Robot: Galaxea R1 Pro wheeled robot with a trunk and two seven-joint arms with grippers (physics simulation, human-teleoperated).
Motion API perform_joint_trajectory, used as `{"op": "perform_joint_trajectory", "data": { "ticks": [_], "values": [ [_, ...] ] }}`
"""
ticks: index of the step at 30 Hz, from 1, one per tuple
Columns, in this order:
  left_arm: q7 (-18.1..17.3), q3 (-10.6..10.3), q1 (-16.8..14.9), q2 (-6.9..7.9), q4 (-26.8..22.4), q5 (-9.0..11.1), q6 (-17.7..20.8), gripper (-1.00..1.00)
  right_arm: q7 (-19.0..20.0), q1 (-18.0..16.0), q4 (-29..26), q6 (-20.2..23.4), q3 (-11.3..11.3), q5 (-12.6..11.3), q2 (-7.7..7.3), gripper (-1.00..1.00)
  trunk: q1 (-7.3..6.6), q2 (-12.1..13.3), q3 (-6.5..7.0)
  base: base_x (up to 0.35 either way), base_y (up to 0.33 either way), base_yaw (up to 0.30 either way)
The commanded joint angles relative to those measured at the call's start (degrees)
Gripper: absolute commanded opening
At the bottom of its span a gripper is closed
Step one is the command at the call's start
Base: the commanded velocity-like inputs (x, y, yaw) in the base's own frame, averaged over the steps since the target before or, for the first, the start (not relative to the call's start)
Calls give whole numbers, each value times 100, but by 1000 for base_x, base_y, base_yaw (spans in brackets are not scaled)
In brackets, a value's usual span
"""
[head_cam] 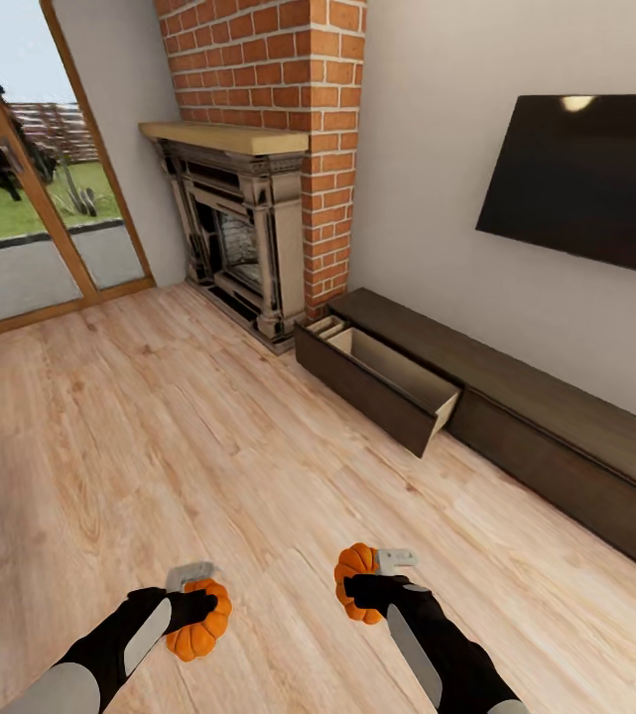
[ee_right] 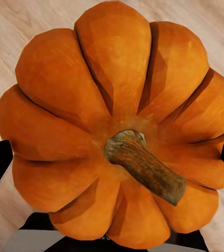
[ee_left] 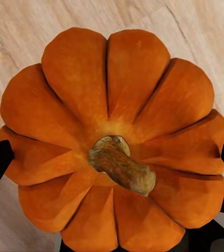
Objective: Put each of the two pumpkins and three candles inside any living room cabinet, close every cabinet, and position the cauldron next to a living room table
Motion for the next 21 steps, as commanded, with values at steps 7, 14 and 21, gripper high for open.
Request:
{"op": "perform_joint_trajectory", "data": {
  "ticks": [7, 14, 21],
  "values": [
    [57, -46, -4, 7, -18, 55, 20, -100, -46, -5, -11, 18, 18, -65, -3, -100, 6, -11, -10, 335, 144, 287],
    [57, -46, -4, 7, -20, 55, 20, -100, -46, -5, -11, 18, 18, -65, -2, -100, 6, -11, -10, 335, 118, 211],
    [57, -46, -4, 7, -21, 54, 20, -100, -46, -5, -11, 16, 18, -64, -3, -100, 6, -11, -10, 335, 103, 25]
  ]
}}
